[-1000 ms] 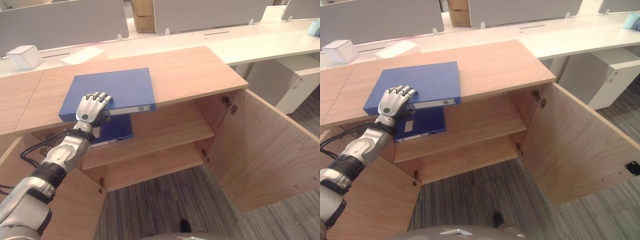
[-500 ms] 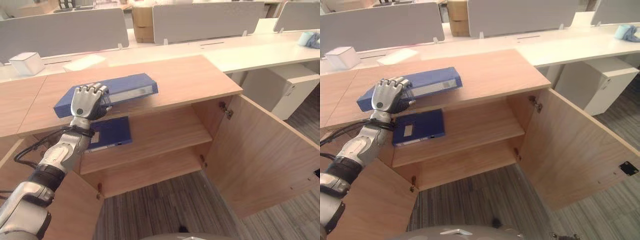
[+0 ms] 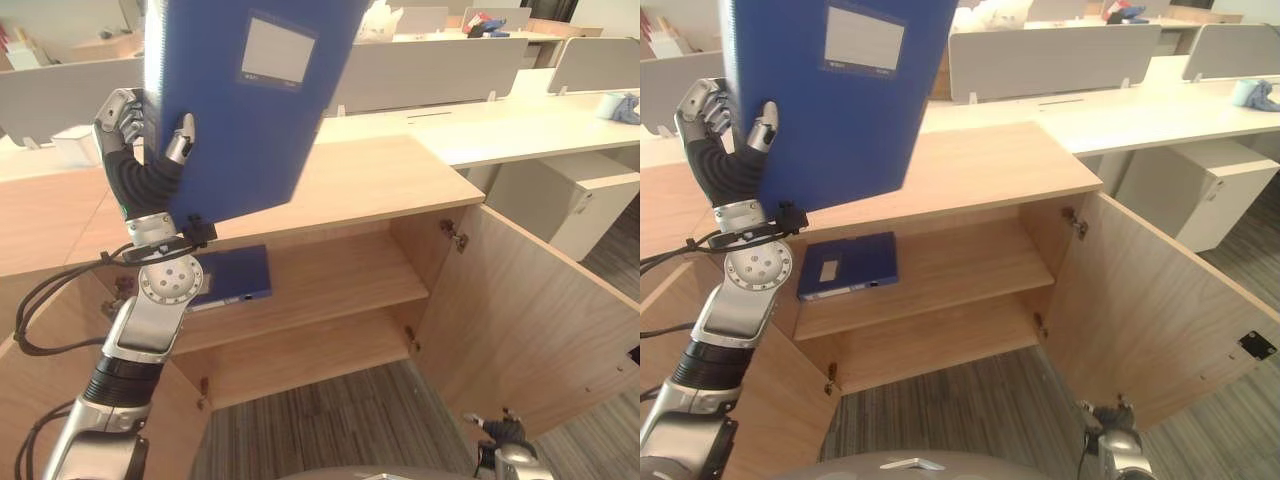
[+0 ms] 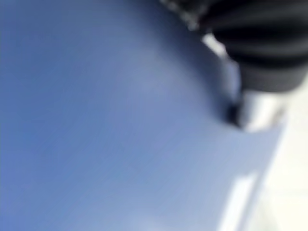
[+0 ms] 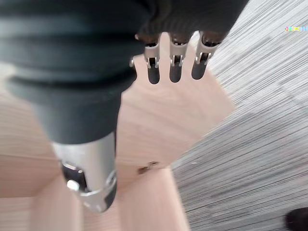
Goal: Put the empty folder in the office cabinet
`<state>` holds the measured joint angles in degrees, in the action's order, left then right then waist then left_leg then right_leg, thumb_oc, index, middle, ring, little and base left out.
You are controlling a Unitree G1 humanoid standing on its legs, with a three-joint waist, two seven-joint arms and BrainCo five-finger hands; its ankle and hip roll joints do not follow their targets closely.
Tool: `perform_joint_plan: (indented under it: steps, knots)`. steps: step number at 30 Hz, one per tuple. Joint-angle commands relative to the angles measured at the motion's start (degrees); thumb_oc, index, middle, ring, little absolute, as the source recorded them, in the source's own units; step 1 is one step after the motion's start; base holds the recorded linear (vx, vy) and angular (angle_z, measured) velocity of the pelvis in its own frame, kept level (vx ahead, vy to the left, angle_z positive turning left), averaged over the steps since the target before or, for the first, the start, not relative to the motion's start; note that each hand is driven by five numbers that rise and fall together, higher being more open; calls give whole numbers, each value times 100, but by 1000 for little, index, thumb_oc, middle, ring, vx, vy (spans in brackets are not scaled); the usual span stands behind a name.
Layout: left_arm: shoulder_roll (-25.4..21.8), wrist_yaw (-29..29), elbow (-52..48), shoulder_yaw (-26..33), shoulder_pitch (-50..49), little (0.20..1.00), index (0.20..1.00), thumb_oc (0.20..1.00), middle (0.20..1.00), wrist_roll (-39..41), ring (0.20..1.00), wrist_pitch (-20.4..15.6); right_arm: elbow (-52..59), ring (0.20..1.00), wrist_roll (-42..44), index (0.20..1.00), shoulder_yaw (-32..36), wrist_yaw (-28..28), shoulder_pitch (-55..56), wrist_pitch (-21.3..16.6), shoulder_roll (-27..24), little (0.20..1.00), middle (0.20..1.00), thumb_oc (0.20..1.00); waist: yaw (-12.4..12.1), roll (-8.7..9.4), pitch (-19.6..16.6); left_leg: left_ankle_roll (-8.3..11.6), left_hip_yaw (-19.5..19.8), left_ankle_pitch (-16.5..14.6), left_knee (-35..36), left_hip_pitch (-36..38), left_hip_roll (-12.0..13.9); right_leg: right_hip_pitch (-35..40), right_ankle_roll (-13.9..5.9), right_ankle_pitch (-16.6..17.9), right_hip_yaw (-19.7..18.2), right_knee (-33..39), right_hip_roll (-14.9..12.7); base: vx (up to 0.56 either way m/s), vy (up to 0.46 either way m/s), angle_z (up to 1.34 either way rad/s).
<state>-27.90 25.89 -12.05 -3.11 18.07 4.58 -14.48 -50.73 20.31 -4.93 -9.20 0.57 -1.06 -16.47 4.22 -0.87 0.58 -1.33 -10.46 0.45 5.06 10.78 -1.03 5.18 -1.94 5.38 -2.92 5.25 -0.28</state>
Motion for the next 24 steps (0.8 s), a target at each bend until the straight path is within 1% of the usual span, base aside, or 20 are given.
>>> perform_joint_plan:
  steps: [1,2,3,4,6,7,9,11,12,14,16,17,18,20,23,24]
  knots:
    - [-103,-268,292,356,207,200,200,200,200,1120,200,-427,-21,1000,426,1000,17,-79,-554,-429,-358,1000,1000,1000,6,105,-145,268,317,-539,-6,-27,103,357,-379,-448,149,-30,-256,0,0,0]
    - [7,-553,284,295,4,200,200,200,200,1692,200,-468,512,1000,613,1000,24,-51,-732,-505,-515,1000,1000,1000,-41,122,-130,268,325,-478,-6,-35,98,357,-361,-405,165,-32,-264,29,10,4]
    - [64,-714,253,279,-130,200,200,200,200,1949,200,-445,807,1000,740,1000,61,-29,-783,-534,-598,1000,1000,1000,-64,118,-130,262,348,-525,-6,-13,102,390,-363,-452,185,-34,-266,-33,-2,3]
    - [103,-817,217,263,-279,200,200,200,200,2121,200,-417,1103,1000,876,1000,119,-13,-838,-584,-670,1000,1000,1000,-92,138,-115,260,351,-471,-6,-37,100,365,-354,-409,188,-36,-274,23,13,5]
    - [182,-1093,182,202,-614,200,200,200,200,2460,200,-340,1719,1000,1019,1000,191,6,-986,-660,-878,1000,1000,1000,-144,147,-93,249,378,-522,-6,0,100,413,-356,-462,213,-35,-281,10,14,5]
    - [215,-1184,178,210,-778,200,200,200,200,2558,200,-287,1987,1000,1089,1000,226,18,-1025,-689,-955,1000,1000,1000,-172,156,-87,245,387,-522,-6,2,96,423,-352,-465,228,-35,-286,-1,6,3]
    - [235,-1252,181,186,-875,200,200,200,200,2581,200,-247,2186,1000,1173,1000,235,39,-1080,-727,-1024,1000,1000,1000,-192,161,-83,242,397,-523,-6,4,95,429,-352,-468,240,-35,-290,-3,3,4]
    - [265,-1405,189,110,-1087,200,200,200,200,2666,200,-144,2534,1000,1453,1000,252,120,-1293,-791,-1198,1000,1000,1000,-258,195,-66,239,414,-519,-6,-3,93,430,-348,-475,261,-31,-294,-8,3,9]
    - [295,-1553,190,8,-1251,200,200,200,200,2717,200,-37,2873,1000,1796,1000,125,278,-1482,-807,-1331,1000,1000,1000,-315,229,-48,239,427,-510,-6,-6,90,434,-345,-475,282,-27,-294,-10,0,8]
    - [299,-1706,114,-97,-1364,200,200,200,200,2781,200,50,3188,1000,2198,1000,-63,513,-1638,-805,-1416,1000,1000,1000,-364,261,-25,243,438,-498,-6,-20,95,426,-346,-475,295,-25,-296,-7,-2,3]
    - [282,-1858,15,-195,-1484,200,200,200,200,2885,200,126,3547,1000,2763,1000,-249,785,-1722,-857,-1338,1000,1000,1000,-417,289,2,244,453,-488,-6,-34,98,414,-346,-471,310,-25,-299,-13,-7,5]
    - [281,-1860,9,-191,-1491,200,200,200,200,2888,200,129,3549,1000,2769,1000,-251,787,-1717,-857,-1339,1000,1000,1000,-414,290,-1,244,453,-488,-6,-33,98,414,-346,-472,310,-25,-299,-3,-4,6]
    - [278,-1988,-82,-297,-1562,200,200,200,200,2971,200,203,3837,1000,3171,1000,-452,982,-1788,-886,-1202,1000,1000,1000,-459,303,7,248,456,-476,-6,-48,104,408,-347,-473,315,-25,-302,-2,-3,6]
    - [261,-2091,-163,-391,-1629,200,200,200,200,3034,200,256,4130,1000,3381,1000,-696,1130,-1902,-891,-1117,1000,1000,1000,-499,318,16,250,460,-466,-6,-67,109,392,-344,-474,330,-25,-303,-5,-6,4]
    - [258,-2121,-237,-490,-1619,200,200,200,200,3066,200,273,4177,1000,3530,1000,-885,1142,-2114,-973,-979,1000,1000,1000,-527,329,22,251,472,-459,-6,-81,109,383,-343,-466,340,-25,-308,0,0,0]
    - [288,-2150,-329,-623,-1579,200,200,200,200,3123,200,262,4091,1000,3609,1000,-1091,1071,-2443,-1032,-822,1000,1000,1000,-575,338,22,249,479,-453,-6,-94,113,371,-336,-465,351,-25,-310,0,0,0]
